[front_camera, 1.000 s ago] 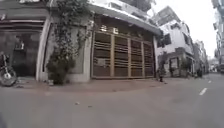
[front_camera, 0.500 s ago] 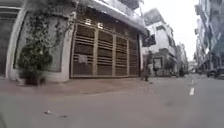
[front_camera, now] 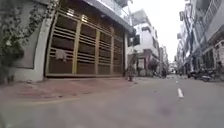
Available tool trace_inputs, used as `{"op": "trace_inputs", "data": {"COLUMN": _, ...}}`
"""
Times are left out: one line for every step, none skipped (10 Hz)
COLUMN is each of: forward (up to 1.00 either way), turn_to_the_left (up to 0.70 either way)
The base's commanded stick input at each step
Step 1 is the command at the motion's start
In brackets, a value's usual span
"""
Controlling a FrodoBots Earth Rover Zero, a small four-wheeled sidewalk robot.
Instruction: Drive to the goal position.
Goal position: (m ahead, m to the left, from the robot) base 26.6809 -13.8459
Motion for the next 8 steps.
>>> {"op": "trace_inputs", "data": {"forward": 1.0, "turn_to_the_left": -0.4}}
{"op": "trace_inputs", "data": {"forward": 1.0, "turn_to_the_left": -0.4}}
{"op": "trace_inputs", "data": {"forward": 1.0, "turn_to_the_left": -0.4}}
{"op": "trace_inputs", "data": {"forward": 1.0, "turn_to_the_left": -0.4}}
{"op": "trace_inputs", "data": {"forward": 1.0, "turn_to_the_left": -0.4}}
{"op": "trace_inputs", "data": {"forward": 1.0, "turn_to_the_left": -0.4}}
{"op": "trace_inputs", "data": {"forward": 1.0, "turn_to_the_left": -0.4}}
{"op": "trace_inputs", "data": {"forward": 1.0, "turn_to_the_left": -0.4}}
